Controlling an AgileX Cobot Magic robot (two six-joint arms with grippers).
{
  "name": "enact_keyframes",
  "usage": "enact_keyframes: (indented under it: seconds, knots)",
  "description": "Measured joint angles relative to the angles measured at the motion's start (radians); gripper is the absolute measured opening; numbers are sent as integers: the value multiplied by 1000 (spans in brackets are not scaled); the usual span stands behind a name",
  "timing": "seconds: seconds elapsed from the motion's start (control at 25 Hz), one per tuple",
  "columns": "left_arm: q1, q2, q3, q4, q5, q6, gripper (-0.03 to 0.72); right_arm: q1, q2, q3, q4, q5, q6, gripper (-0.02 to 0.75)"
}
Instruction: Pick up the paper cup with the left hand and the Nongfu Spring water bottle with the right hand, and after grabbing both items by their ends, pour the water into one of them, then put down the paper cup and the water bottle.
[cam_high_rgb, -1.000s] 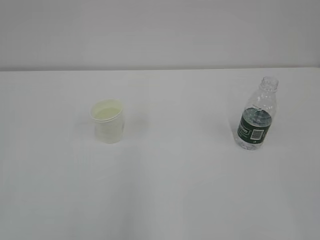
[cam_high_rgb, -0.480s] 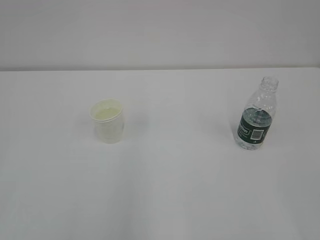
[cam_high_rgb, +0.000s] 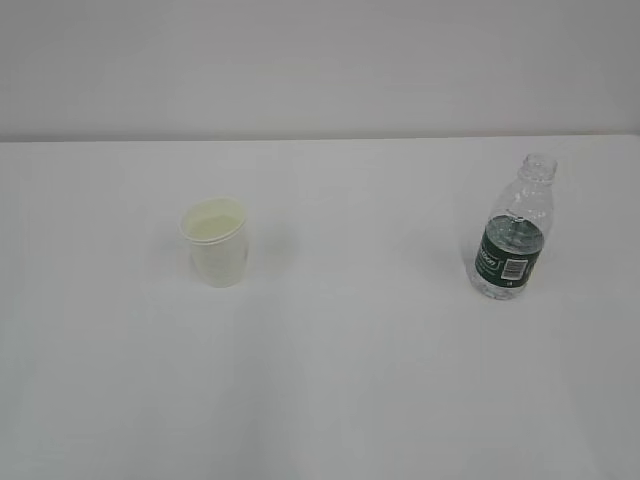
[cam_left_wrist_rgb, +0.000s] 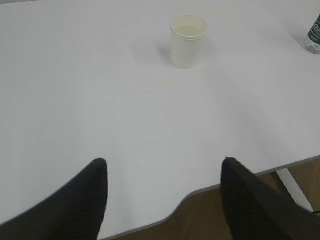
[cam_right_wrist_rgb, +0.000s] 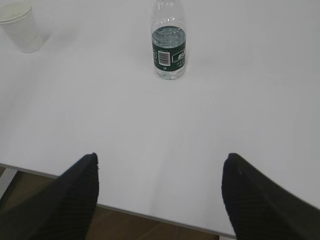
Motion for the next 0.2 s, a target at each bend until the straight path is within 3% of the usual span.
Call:
enact_keyframes:
  seconds: [0.2]
  knots:
    - [0,0,0,0,0,0,505,0,0,0,0,0,0,573]
